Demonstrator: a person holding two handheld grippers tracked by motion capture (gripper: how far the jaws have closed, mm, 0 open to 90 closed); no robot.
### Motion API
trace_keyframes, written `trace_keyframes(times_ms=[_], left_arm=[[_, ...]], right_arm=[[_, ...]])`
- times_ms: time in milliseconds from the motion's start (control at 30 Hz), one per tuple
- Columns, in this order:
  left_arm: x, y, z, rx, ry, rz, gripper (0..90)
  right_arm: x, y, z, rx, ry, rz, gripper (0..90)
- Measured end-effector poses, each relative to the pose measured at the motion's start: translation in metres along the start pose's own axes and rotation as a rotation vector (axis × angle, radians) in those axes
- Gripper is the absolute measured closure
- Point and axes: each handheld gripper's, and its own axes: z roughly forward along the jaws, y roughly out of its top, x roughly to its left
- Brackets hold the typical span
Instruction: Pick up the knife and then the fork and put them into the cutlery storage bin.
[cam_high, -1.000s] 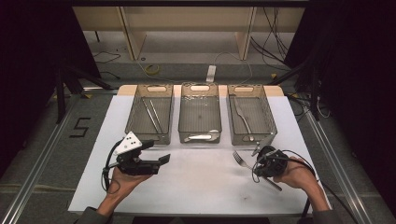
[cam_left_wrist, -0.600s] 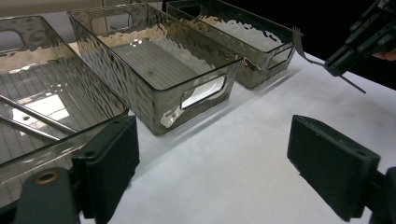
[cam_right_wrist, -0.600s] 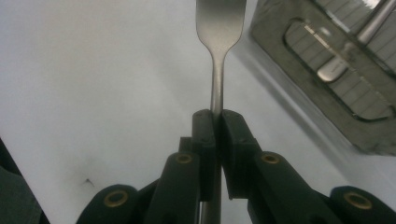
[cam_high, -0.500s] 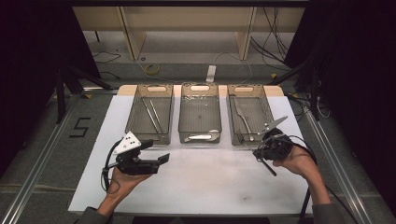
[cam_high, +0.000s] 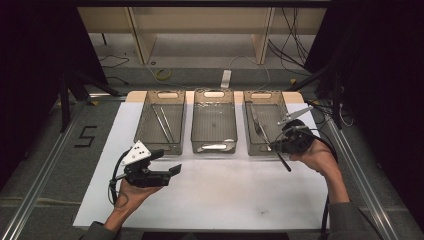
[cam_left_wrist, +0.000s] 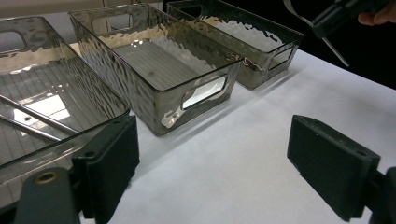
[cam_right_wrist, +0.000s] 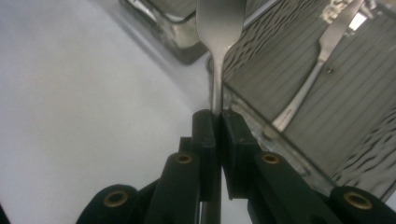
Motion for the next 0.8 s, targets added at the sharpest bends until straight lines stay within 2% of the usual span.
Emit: trace_keyframes(times_ms=[567,800], left_arm=[[0.000,0.000,-0.001,-0.005,0.002,-0.005,16.2],[0.000,0.000,-0.001,-0.007,0.002,0.001,16.2]], right_arm=[[-0.021,0.039,-0.001,-0.050,-0.042,0.050,85.1],[-0.027,0.054,-0.003,-0.059,-0.077,0.062,85.1]])
